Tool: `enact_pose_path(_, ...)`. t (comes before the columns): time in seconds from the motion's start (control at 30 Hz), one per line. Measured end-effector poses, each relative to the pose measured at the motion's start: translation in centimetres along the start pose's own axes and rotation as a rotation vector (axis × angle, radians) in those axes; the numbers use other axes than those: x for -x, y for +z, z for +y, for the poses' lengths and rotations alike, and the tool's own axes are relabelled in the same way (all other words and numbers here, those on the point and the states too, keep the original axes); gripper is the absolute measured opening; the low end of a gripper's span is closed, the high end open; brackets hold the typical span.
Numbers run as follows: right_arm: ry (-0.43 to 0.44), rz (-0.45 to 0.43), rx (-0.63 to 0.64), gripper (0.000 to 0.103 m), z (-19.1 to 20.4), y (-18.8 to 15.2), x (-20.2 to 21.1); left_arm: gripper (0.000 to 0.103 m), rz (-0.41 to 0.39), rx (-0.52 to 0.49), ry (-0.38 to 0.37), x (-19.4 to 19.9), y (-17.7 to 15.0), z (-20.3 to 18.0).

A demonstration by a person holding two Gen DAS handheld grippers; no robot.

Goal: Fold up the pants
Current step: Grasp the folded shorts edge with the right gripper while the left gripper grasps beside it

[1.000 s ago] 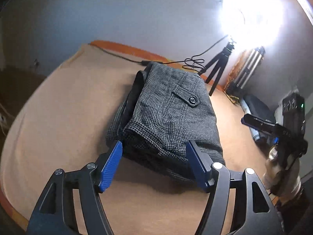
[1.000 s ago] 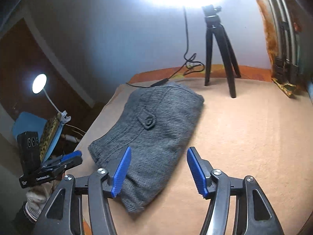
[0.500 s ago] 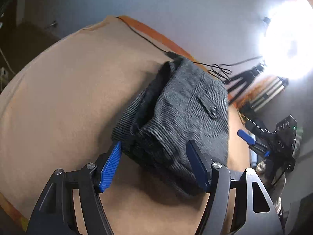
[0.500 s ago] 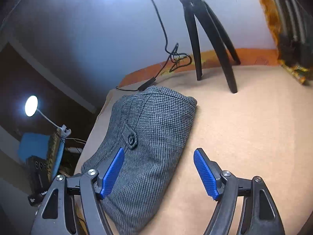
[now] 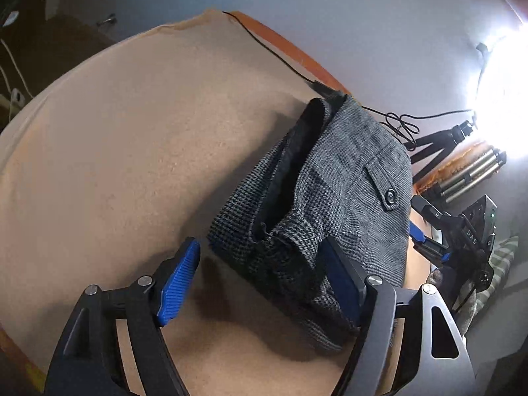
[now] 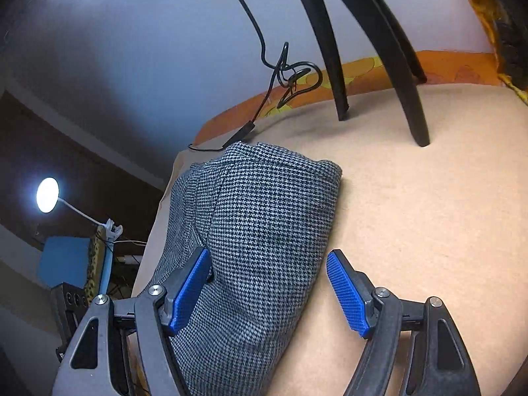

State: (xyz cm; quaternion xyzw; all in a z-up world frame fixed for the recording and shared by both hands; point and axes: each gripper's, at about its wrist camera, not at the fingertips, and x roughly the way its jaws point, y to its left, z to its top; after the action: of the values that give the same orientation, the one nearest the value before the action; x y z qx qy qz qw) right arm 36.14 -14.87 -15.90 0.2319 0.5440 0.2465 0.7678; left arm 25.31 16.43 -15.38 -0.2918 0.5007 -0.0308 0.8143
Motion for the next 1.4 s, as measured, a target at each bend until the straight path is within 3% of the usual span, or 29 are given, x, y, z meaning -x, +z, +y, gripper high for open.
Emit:
enact_pose_path(0.23, 0.017, 0.005, -0.008, 0.077, 0.1, 0.3, -1.2, 0.076, 0.01, 0.005, -0.026, -1.2, 0.1, -0.2)
enact_pose_path(0.83, 0.089, -0.035, -0.089, 0.077, -0.7, 0.5, -2.7, 0.076, -0.121, 0.016, -0.103, -1.2, -0.3, 0.5)
enact_pose_path(0.9, 0.097, -0.041, -0.095, 0.072, -0.7, 0.4, -2.7, 0.071, -0.127, 0.022, -0.107, -1.3, -0.3, 0.4)
enact_pose_path(1.0, 0.096, -0.05, -0.1, 0.053, -0.5, 0.3, -2.8, 0.057, -0.132, 0.027, -0.113, -1.4, -0.1, 0.2)
enact_pose_path(1.07, 0.091, -0.052, -0.095, 0.041, -0.2, 0.3, -2.8, 0.035, -0.14, 0.016, -0.113, -1.4, 0.1, -0.3)
enact_pose_path(1.17, 0.075, -0.061, -0.072, 0.032, 0.5, 0.2, -2.4, 0.029, -0.154, -0.022, -0.111, -0.9, 0.1, -0.8)
enact_pose_path(1.4, 0.04, -0.062, -0.024, 0.03, 1.6, 0.4, -2.1, 0.027, -0.161, -0.048, -0.102, -1.2, 0.0, -0.8)
